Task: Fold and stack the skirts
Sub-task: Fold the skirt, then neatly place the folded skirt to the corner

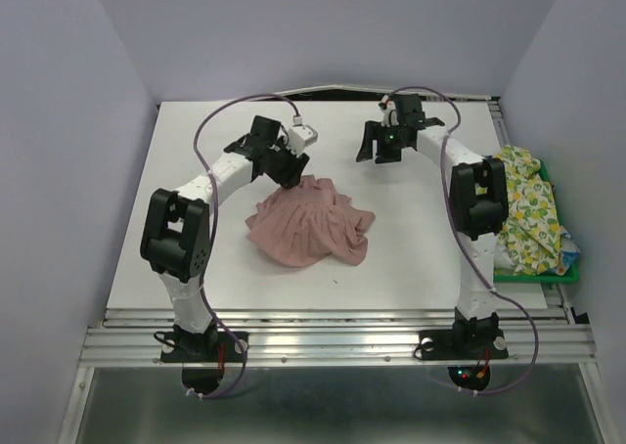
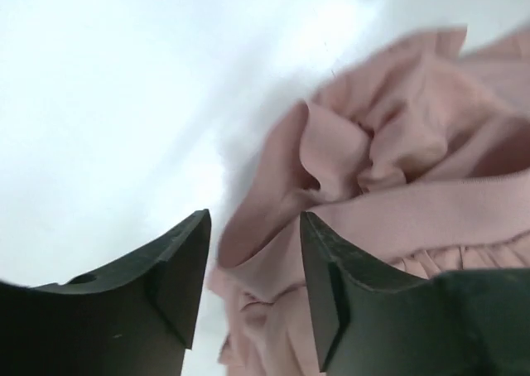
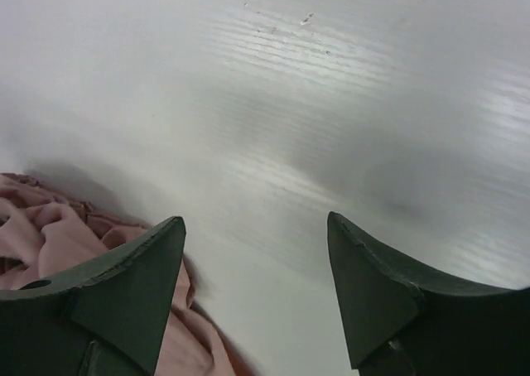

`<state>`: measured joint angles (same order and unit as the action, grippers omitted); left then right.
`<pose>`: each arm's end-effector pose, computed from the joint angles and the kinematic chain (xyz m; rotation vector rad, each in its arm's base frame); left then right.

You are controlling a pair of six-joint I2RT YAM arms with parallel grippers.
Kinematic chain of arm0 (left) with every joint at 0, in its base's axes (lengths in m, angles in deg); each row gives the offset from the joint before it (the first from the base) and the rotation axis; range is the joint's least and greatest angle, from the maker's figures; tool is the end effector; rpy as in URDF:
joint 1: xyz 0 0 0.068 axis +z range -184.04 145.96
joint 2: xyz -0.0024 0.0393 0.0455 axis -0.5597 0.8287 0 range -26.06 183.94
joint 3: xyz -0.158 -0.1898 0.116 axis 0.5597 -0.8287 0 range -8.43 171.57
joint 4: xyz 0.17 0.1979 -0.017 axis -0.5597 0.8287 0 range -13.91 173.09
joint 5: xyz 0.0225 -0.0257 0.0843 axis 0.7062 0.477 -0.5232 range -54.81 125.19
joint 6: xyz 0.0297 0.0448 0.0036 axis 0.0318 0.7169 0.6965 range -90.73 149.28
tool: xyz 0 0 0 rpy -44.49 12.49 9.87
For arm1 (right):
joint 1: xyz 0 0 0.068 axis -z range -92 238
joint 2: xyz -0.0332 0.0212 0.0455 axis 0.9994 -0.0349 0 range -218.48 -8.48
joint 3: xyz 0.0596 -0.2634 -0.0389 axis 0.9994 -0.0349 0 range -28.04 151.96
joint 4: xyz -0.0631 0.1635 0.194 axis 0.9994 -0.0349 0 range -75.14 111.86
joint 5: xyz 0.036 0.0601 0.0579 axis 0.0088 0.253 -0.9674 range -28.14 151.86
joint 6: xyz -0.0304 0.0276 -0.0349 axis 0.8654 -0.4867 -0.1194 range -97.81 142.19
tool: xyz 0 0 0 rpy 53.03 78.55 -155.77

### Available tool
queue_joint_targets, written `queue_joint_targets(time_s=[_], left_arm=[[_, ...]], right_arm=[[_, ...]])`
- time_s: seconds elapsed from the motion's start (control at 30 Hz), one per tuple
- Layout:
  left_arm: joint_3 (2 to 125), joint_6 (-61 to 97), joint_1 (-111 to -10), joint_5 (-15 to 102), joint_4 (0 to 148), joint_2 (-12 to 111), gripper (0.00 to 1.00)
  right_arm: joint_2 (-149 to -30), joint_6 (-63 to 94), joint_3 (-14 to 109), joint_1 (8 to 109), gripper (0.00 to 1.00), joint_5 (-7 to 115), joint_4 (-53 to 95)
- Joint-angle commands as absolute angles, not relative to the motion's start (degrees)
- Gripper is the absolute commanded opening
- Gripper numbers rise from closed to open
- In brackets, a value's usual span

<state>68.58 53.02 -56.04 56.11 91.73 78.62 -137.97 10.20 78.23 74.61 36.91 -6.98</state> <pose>0.3752 -0.1653 0.2347 1.0595 2.0413 -0.4082 0.4850 0.1309 0.1920 -0.2203 2.4924 0.7270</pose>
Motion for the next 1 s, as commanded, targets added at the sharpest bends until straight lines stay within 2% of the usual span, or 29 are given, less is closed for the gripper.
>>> queue_joint_targets(time_s=[0.0, 0.03, 0.07, 0.23, 0.37, 0.6, 0.73, 0.87, 0.97], left_arm=[[77.68, 47.30, -56.44, 51.37, 94.89, 69.92, 0.65], [78.49, 44.86, -57.14, 48.83, 96.98, 67.39, 0.96], [79.10, 43.09, -58.80, 46.90, 97.61, 65.97, 0.99], [76.66, 32.98, -66.63, 35.99, 102.18, 58.42, 0.99], [69.11, 26.74, -72.61, 33.51, 104.56, 56.55, 0.99], [63.56, 18.12, -74.20, 32.99, 105.97, 62.17, 0.99], [63.64, 15.74, -74.12, 30.19, 103.95, 70.42, 0.98], [66.18, 16.00, -72.10, 28.86, 103.86, 79.30, 0.98], [68.82, 16.53, -66.40, 30.26, 105.00, 86.33, 0.98]], right_arm=[[-125.48, 11.81, 74.11, 74.99, 0.76, 36.81, -6.88], [-122.24, 12.25, 72.95, 74.99, 0.77, 37.16, -6.88], [-120.73, 12.52, 71.90, 74.99, 0.77, 37.51, -6.88], [-113.78, 12.79, 66.01, 76.93, 0.83, 39.89, -7.06], [-109.91, 12.70, 62.58, 78.06, 1.00, 41.47, -7.06], [-103.85, 13.84, 57.57, 78.60, 1.00, 44.54, -5.92], [-102.35, 14.46, 55.72, 78.60, 1.00, 44.73, -5.47], [-100.16, 15.25, 54.05, 78.60, 1.00, 44.11, -4.69], [-99.45, 15.86, 53.34, 79.12, 1.00, 44.37, -4.77]])
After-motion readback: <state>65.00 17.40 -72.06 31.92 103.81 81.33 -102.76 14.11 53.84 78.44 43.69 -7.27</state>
